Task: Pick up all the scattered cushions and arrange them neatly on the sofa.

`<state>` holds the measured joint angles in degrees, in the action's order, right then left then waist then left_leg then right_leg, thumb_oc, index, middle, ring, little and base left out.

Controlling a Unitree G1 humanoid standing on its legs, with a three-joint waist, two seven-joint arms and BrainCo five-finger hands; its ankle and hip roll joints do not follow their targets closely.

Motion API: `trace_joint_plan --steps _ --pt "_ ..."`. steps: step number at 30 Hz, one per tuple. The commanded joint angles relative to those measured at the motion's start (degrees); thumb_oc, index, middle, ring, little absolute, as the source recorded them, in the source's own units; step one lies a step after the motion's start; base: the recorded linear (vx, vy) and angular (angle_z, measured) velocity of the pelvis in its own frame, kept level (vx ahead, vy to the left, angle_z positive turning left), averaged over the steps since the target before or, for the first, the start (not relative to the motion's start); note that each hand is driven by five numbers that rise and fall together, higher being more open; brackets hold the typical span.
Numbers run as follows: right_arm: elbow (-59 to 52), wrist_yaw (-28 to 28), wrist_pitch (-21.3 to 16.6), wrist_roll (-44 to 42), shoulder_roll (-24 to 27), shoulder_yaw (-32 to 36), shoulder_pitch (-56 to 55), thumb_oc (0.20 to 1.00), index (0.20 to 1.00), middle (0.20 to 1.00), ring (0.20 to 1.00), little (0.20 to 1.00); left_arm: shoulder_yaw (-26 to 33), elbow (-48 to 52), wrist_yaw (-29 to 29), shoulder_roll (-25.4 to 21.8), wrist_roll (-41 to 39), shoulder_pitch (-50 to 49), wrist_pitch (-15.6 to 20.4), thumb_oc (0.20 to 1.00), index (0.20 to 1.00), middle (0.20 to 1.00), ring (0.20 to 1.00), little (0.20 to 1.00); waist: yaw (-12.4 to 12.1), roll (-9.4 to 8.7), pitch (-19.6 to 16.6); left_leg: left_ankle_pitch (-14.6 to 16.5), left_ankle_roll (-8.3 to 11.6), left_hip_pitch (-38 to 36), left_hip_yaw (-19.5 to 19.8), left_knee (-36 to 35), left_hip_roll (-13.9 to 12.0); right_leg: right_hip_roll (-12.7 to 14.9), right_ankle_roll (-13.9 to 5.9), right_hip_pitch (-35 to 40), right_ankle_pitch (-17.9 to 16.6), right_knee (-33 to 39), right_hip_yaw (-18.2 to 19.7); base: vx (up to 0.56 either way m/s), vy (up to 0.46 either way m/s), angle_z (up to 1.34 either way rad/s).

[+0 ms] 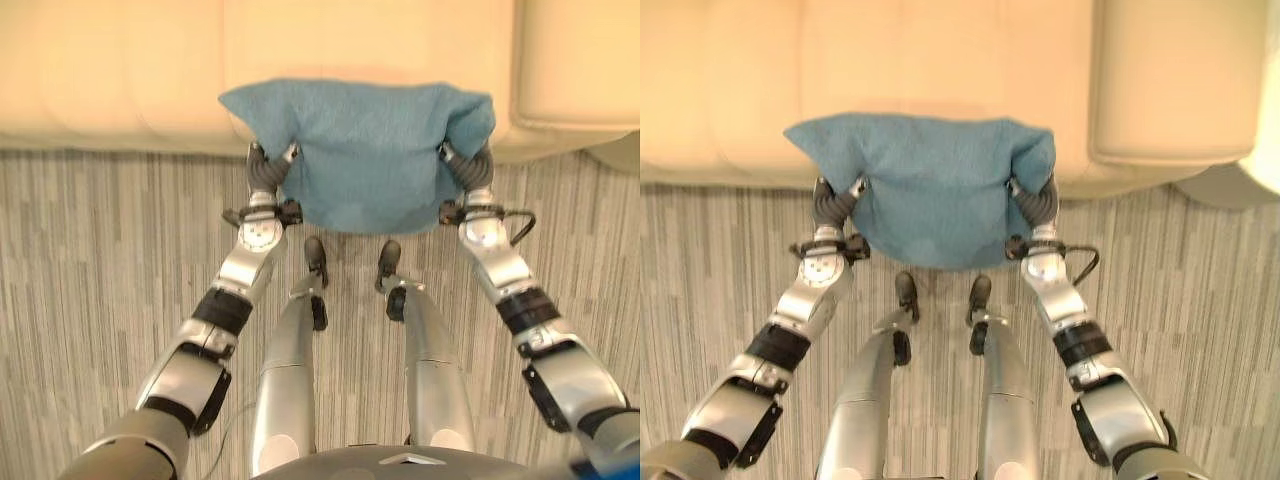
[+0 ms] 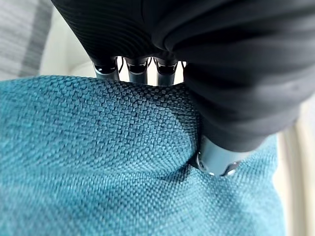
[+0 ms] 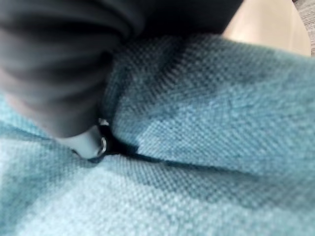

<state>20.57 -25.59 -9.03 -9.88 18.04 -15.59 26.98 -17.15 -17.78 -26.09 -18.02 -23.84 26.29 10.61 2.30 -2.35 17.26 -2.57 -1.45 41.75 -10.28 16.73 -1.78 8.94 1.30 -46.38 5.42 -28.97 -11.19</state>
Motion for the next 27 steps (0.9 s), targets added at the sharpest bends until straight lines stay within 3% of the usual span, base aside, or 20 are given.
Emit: trace_joint_plan --steps 1,7,8,11,16,18,20,21,24,26,27 --pt "-6.62 4.53 -7.09 0.78 -2.8 -0.63 -1.45 0.2 0.2 0.2 0.2 0.2 -2.11 5.06 5.38 3.96 1.1 -1.02 5.56 0.2 0.2 0.2 0.2 0.2 0.87 2.04 -5.37 2.71 4.08 -9.53 6.56 -4.39 -0.51 -0.95 -5.37 11.3 -2.0 9.43 0.1 0.18 -0.099 0.02" --pt "-12.41 8.07 -6.89 1.97 0.01 2.65 -12.74 0.2 0.2 0.2 0.2 0.2 0.09 9.92 7.95 1.16 3.47 -12.57 4.74 0.2 0.2 0.2 0.2 0.2 1.11 1.57 -8.06 3.12 4.68 -24.57 5.08 -8.33 -1.67 -2.88 -5.37 28.08 -1.33 16.75 -0.69 0.13 -0.059 0.0" --pt "-12.45 8.08 -6.87 1.98 0.0 2.67 -12.77 0.2 0.2 0.2 0.2 0.2 0.08 9.95 7.95 1.15 3.48 -12.59 4.72 0.2 0.2 0.2 0.2 0.2 1.16 1.58 -8.12 2.84 4.65 -24.53 5.13 -8.56 -1.63 -2.89 -5.36 28.12 -1.61 17.05 -0.76 0.13 -0.052 -0.04" --pt "-15.73 9.5 -5.99 3.26 1.21 4.95 -19.2 0.2 0.2 0.2 0.2 0.2 1.26 12.05 9.61 1.48 2.58 -19.82 3.84 0.2 0.2 0.2 0.2 0.2 1.44 0.41 -9.93 5.04 5.36 -29.9 3.9 -4.73 -2.44 -4.36 -4.7 37.81 -0.47 21.34 -0.52 0.14 -0.075 0.04" --pt "-16.06 9.69 -5.23 3.49 1.43 6.02 -22.21 0.2 0.2 0.2 0.2 0.2 1.19 11.69 10.16 2.38 1.44 -22.97 2.9 0.2 0.2 0.2 0.2 0.2 0.96 -0.56 -10.58 5.43 5.78 -30.92 3.23 -0.8 -2.75 -4.52 -4.58 43.86 -0.18 24.67 -1.37 0.09 0.0 0.06" --pt "-16.6 8.94 -4.86 4.09 1.7 6.84 -22.6 0.2 0.2 0.2 0.2 0.2 0.59 11.72 10.17 2.38 1.96 -22.87 2.07 0.2 0.2 0.2 0.2 0.2 1.05 -1.28 -10.85 3.0 5.26 -28.22 -0.18 -2.36 -3.96 -4.18 -4.85 45.49 -0.02 25.63 -2.43 0.08 0.05 0.29" --pt "-16.88 8.21 -4.47 4.44 1.82 6.85 -21.99 0.2 0.2 0.2 0.2 0.2 0.53 11.57 10.06 2.09 2.73 -22.35 1.71 0.2 0.2 0.2 0.2 0.2 0.74 -1.23 -10.87 1.18 4.96 -25.38 -2.81 -2.88 -4.74 -4.58 -4.51 45.74 0.76 25.06 -2.39 0.1 0.112 0.65" --pt "-17.86 8.72 -4.29 5.11 1.75 6.2 -22.14 0.2 0.2 0.2 0.2 0.2 0.83 11.84 10.02 1.89 3.2 -23.22 1.62 0.2 0.2 0.2 0.2 0.2 0.33 -0.68 -11.59 2.01 4.46 -29.12 -2.8 -7.16 -4.18 -4.81 -5.13 46.01 1.26 24.07 -2.37 0.27 0.218 0.37" --pt "-18.11 9.35 -3.87 5.6 1.4 5.85 -22.23 0.2 0.2 0.2 0.2 0.2 0.4 12.59 10.41 2.0 3.09 -24.26 1.62 0.2 0.2 0.2 0.2 0.2 0.21 -0.5 -12.58 2.57 3.74 -32.46 -2.59 -10.11 -2.63 -3.87 -6.36 46.78 1.54 22.95 -2.3 0.2 0.194 -0.36" --pt "-17.84 9.49 -3.9 6.35 0.51 5.16 -21.54 0.2 0.2 0.2 0.2 0.2 0.35 13.12 10.47 1.69 3.36 -24.79 1.69 0.2 0.2 0.2 0.2 0.2 -0.8 -0.18 -12.95 3.74 2.15 -35.14 -3.04 -12.33 -0.98 -2.16 -7.93 45.89 1.8 18.35 -1.33 0.17 0.286 -0.09" --pt "-18.32 10.08 -3.81 6.85 -0.03 4.75 -21.13 0.2 0.2 0.2 0.2 0.2 0.34 13.7 10.88 1.22 3.55 -25.07 1.71 0.2 0.2 0.2 0.2 0.2 -0.93 0.08 -12.44 4.38 0.9 -37.24 -3.47 -13.85 -0.12 -0.55 -9.34 43.91 0.92 11.4 -0.89 0.11 0.213 -0.3"
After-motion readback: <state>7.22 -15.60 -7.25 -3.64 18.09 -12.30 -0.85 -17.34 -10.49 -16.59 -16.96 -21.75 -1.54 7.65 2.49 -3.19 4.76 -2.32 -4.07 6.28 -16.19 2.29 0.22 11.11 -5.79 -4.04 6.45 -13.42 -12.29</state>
